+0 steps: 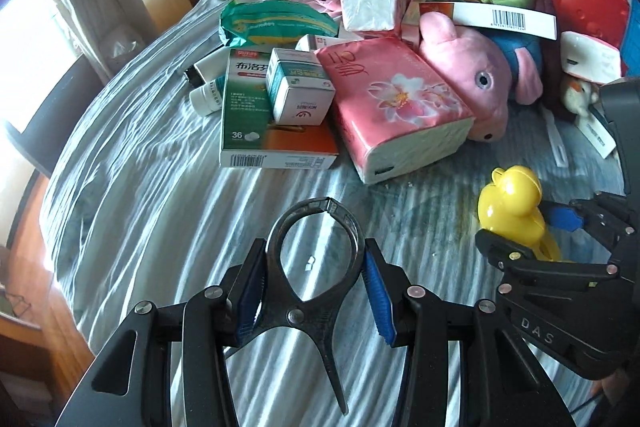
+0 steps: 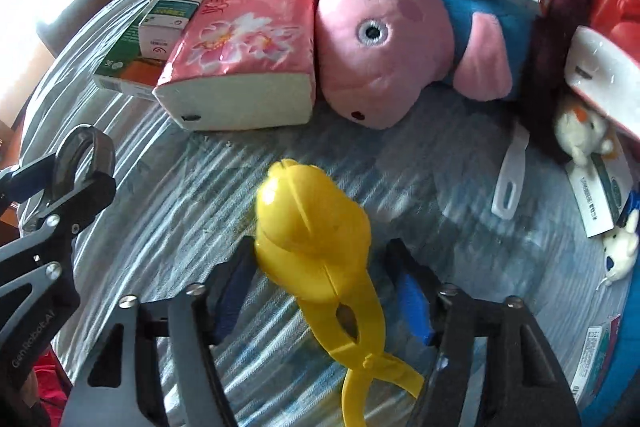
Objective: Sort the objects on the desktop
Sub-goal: 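Lift the metal tongs and yellow toy and carry both over the blue crate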
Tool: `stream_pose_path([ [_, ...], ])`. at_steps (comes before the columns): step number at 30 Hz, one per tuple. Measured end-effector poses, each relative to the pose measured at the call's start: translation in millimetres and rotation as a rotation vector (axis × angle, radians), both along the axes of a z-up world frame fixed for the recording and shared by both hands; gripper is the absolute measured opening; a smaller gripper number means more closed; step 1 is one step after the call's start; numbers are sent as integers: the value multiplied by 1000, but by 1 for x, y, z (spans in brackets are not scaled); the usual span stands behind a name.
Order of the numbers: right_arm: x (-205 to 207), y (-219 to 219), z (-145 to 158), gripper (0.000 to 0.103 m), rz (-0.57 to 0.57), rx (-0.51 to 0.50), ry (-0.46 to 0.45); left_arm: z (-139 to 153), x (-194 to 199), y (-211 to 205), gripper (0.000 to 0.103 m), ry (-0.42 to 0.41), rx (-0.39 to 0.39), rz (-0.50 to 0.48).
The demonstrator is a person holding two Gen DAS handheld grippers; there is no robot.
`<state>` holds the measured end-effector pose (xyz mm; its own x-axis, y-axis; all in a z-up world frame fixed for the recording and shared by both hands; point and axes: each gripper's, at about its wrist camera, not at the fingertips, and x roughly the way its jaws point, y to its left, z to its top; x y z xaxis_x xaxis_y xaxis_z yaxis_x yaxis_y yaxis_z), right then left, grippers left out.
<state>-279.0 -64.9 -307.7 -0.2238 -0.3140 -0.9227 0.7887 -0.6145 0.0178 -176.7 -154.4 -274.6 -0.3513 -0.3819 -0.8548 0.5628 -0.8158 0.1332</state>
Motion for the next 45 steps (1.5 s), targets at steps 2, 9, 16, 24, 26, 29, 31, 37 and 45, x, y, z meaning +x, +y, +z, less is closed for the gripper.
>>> stream_pose_path([
  [2, 1, 2, 7, 54, -5, -28, 0, 4, 1, 0, 46, 10, -5, 2],
  [9, 13, 12, 75, 54, -18, -179, 96, 46, -2, 5, 46, 100, -40, -22],
  [16, 17, 25, 148, 54, -89, -298, 197, 106, -3, 11, 46, 215, -103, -62],
  [24, 29, 44, 226, 54, -179, -352, 315, 164, -1, 31, 46, 321, -143, -152],
  [26, 34, 51, 240, 54, -207, -352, 332, 174, 1, 35, 46, 342, -146, -173],
  [29, 39, 60, 258, 54, -245, -347, 355, 191, 3, 41, 46, 377, -145, -210],
  [31, 43, 66, 269, 54, -265, -339, 375, 201, 4, 46, 46, 399, -148, -231],
  [37, 51, 91, 309, 54, -306, -362, 428, 238, 1, 69, 46, 469, -158, -281],
  [45, 36, 165, 387, 54, -399, -445, 577, 295, -26, 137, 46, 572, -204, -343],
])
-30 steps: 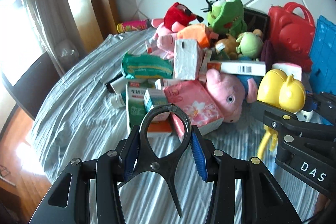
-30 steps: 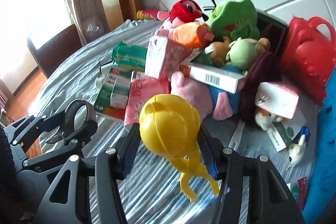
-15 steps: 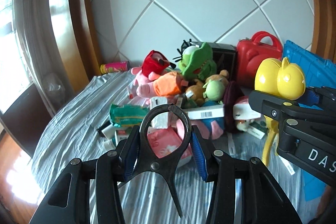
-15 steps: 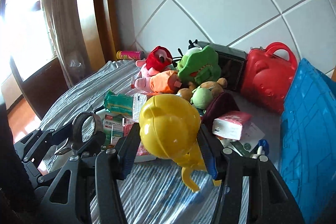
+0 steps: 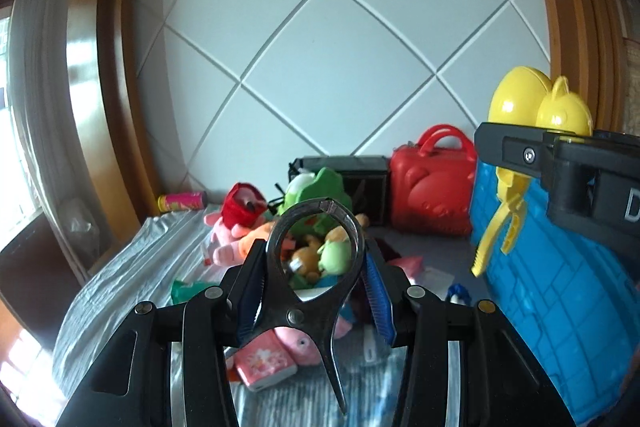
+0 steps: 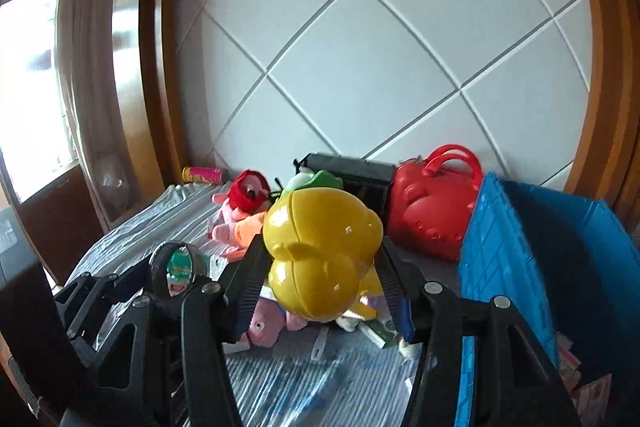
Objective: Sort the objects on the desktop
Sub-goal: 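Lift the metal tongs and yellow toy and carry both over the blue crate, then open both grippers to drop the tongs and yellow toy into the crate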
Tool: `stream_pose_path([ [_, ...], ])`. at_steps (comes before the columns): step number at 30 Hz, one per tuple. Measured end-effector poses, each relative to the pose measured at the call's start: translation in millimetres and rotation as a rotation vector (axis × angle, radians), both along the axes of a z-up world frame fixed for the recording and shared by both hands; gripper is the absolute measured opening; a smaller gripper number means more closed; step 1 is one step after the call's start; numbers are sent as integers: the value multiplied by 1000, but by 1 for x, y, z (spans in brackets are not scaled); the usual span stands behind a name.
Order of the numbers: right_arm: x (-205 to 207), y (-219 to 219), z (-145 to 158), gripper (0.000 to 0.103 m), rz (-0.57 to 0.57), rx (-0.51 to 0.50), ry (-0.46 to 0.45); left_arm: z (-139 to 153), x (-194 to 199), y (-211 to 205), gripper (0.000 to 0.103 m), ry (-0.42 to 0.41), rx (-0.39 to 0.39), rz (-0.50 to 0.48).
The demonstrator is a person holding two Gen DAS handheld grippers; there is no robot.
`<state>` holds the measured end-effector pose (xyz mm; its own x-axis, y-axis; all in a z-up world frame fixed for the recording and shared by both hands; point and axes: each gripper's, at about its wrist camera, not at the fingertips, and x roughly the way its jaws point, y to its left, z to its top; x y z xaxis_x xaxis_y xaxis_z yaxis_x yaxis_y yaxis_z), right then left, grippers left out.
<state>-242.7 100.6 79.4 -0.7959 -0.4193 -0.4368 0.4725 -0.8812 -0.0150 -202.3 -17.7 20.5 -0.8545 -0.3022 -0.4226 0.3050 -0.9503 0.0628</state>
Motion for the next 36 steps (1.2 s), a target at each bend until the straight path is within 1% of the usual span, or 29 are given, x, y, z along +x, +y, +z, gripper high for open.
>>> stream_pose_path([
  [2, -5, 27, 19, 54, -29, -23, 36, 17, -11, 28, 46, 34, -5, -17],
  [6, -12, 107, 62, 54, -93, -73, 128, 55, -32, 99, 46, 111, -15, -54],
  [10, -13, 192, 97, 54, -172, -77, 198, 94, -49, 182, 46, 159, -12, -113],
  [12, -17, 234, 111, 54, -214, -75, 207, 109, -55, 220, 46, 166, -9, -141],
  [15, -29, 288, 115, 54, -271, -53, 177, 120, -66, 276, 46, 135, 12, -193],
  [18, -44, 330, 100, 54, -301, -32, 110, 114, -75, 326, 46, 86, 3, -227],
  [21, -59, 361, 72, 54, -313, -17, 24, 96, -89, 365, 46, 11, -5, -262],
  [24, -73, 382, 46, 54, -317, -14, -47, 70, -103, 392, 46, -58, -13, -284],
  [29, -91, 408, 16, 54, -328, -8, -131, 41, -121, 415, 46, -137, -26, -286],
  [31, -98, 413, 12, 54, -332, -3, -148, 40, -121, 423, 46, -151, -30, -283],
  [36, -109, 414, 11, 54, -324, 4, -163, 36, -129, 421, 46, -173, -15, -272],
])
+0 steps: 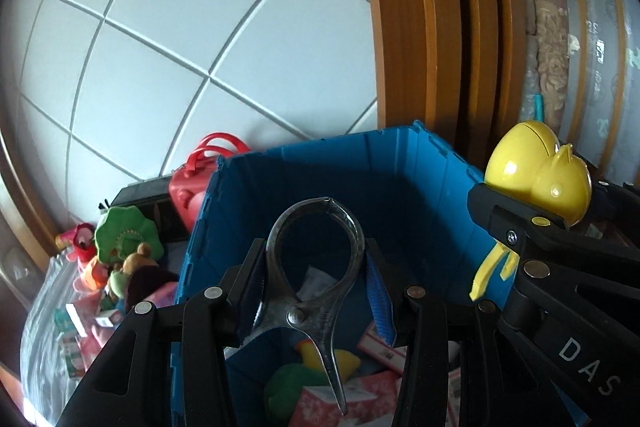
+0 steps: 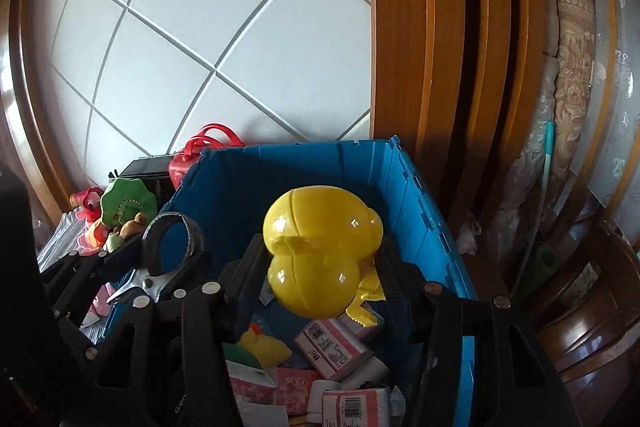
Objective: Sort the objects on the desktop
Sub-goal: 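Open both grippers to drop the tongs and yellow toy into the crate, then move both tools back from the crate toward the pile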
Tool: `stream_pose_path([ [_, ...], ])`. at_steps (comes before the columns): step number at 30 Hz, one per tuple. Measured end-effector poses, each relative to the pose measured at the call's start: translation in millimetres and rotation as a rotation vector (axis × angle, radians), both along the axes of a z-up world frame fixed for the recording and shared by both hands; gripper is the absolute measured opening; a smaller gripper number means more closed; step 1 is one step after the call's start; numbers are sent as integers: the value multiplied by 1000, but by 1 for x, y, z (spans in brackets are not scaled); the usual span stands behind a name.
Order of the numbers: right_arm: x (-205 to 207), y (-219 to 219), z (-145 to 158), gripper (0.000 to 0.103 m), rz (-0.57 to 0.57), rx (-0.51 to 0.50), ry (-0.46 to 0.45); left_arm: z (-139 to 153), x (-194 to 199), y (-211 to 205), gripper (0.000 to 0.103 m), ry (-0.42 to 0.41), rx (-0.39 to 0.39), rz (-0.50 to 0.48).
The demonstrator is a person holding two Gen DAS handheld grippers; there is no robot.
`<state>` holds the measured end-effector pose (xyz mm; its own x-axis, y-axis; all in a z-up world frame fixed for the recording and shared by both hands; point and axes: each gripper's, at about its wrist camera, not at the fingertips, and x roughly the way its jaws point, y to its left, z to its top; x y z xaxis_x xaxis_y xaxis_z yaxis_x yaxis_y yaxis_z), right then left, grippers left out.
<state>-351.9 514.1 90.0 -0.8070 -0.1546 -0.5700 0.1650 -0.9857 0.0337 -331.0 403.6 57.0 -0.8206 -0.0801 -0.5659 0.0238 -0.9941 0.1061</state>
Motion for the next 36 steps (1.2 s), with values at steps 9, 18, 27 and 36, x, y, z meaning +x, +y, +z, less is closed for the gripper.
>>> stream_pose_path([
  [9, -7, -7, 0, 76, -15, 7, -4, -4, -7, -5, 72, -8, -14, 5],
  [18, 1, -3, 4, 83, -48, 6, 7, 0, 2, -10, 73, 1, -13, -5],
  [27, 27, -14, 18, 90, -68, 1, 38, 15, 27, -33, 76, 35, -6, -19],
  [36, 72, -86, 40, 100, -39, 4, 107, 33, 75, -114, 81, 113, 32, -2],
])
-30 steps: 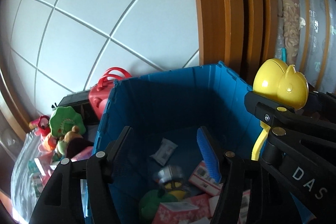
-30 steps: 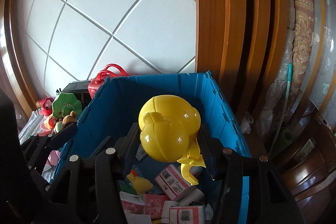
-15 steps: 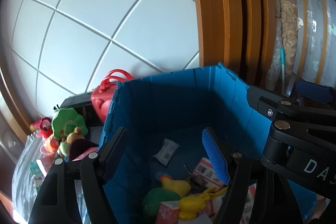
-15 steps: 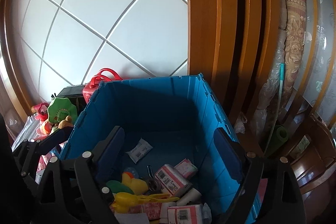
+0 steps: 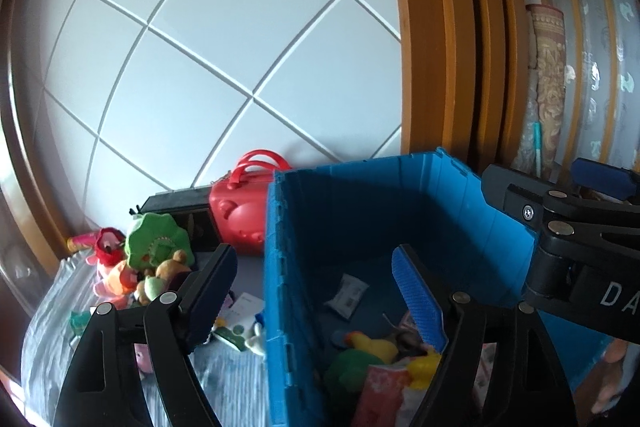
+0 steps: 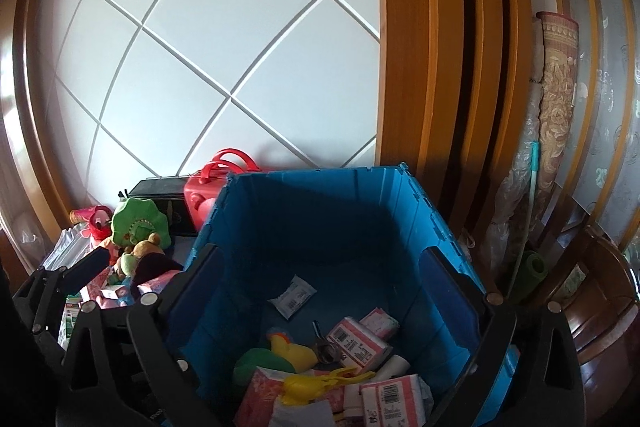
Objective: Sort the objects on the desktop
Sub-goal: 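Move both tools back from the crate toward the pile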
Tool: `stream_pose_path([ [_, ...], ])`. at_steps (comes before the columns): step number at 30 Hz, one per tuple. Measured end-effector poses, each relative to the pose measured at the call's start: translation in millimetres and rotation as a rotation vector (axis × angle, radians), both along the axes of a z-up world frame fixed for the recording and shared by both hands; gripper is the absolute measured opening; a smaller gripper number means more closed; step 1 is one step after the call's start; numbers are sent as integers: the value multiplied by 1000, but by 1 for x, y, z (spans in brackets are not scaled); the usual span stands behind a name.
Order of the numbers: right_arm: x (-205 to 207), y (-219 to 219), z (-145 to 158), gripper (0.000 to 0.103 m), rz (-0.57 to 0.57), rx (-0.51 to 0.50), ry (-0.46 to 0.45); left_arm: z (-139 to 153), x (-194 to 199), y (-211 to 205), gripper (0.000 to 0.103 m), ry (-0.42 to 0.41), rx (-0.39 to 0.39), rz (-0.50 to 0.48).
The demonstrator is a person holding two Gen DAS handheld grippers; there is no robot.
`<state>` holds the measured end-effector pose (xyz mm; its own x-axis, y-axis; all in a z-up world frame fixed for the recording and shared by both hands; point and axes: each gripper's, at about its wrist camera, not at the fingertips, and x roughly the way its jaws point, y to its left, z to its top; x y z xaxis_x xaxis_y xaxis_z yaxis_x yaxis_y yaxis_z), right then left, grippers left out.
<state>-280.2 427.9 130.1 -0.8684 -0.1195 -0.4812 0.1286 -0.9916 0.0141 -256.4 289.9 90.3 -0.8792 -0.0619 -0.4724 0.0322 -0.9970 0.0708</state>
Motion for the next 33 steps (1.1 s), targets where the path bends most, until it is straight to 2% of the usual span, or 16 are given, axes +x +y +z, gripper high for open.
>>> stream_pose_path([
  [1, 6, -12, 1, 103, 5, -1, 8, 0, 7, -13, 82, 9, 4, 3],
  [6, 37, -80, -6, 103, 44, -33, 35, -15, 41, -88, 85, 46, 7, 19],
  [9, 54, -124, -24, 103, 69, -63, 36, -35, 62, -142, 86, 40, -5, 37],
  [13, 69, -183, -61, 103, 107, -75, -7, -72, 79, -215, 86, -6, 4, 75],
  [20, 80, -272, -134, 103, 206, -30, -160, -143, 91, -310, 86, -150, 30, 210],
  [23, 75, -297, -166, 103, 241, -1, -222, -174, 96, -335, 86, -199, 37, 252],
  [29, 57, -333, -234, 103, 321, 25, -369, -233, 107, -384, 86, -351, 38, 376],
  [33, 48, -357, -280, 103, 397, 49, -470, -275, 118, -423, 86, -448, 65, 493],
])
